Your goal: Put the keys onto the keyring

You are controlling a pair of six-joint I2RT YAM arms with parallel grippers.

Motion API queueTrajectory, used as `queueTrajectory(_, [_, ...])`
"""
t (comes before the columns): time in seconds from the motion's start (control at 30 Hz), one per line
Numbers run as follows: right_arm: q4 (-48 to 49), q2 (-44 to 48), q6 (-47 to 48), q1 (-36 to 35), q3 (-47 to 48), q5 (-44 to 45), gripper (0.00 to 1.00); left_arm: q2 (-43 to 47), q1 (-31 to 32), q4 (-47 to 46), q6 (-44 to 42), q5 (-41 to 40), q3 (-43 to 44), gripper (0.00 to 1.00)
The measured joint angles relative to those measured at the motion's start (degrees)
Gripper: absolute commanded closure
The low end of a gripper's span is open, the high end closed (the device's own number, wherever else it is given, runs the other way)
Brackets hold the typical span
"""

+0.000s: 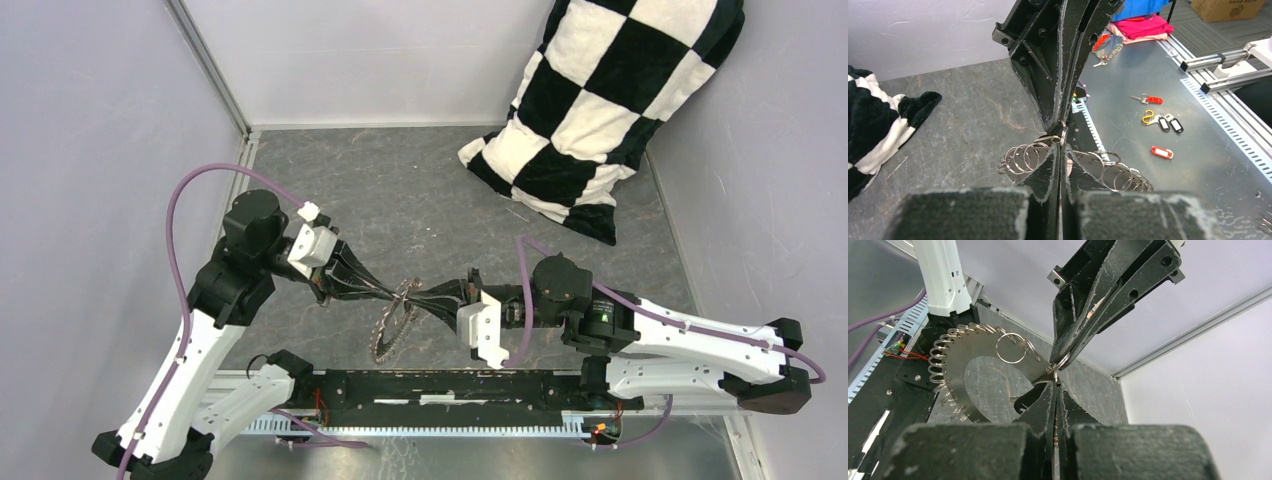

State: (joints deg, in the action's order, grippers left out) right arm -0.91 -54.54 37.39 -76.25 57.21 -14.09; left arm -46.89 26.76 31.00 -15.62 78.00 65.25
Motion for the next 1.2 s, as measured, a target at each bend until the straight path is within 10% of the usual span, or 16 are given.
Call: queueTrajectory(1.2, [-0.9,-1.79,1.07,-0.17,3.32,-0.48,1.0,0.87,0.0,4.39,-2.56,-4.74,-2.45,0.98])
